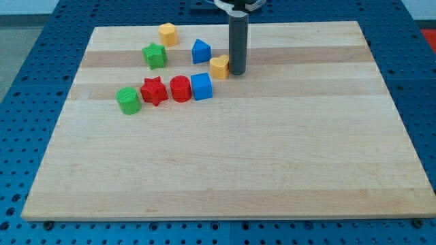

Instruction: Slide the line of blocks left a bit

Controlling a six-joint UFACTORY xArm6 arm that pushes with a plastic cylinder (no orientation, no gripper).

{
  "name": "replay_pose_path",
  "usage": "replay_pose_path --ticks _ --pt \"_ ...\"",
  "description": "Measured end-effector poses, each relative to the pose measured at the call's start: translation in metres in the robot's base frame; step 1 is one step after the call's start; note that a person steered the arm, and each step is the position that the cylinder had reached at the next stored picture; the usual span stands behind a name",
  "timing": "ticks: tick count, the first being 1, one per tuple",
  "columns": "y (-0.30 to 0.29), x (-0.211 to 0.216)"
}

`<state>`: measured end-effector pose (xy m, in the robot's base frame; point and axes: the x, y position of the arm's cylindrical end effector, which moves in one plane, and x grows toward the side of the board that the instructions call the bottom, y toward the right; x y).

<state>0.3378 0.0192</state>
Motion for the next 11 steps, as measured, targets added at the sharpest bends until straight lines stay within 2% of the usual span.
replay_pose_path --ticks 2,3,4,7,10,11 --pt "0.019 0.054" --pt "0.019 0.058" --pt "0.005 0.08" --pt "-0.004 0.071" --pt "-0.076 0.053" --pt "-0.078 0.053"
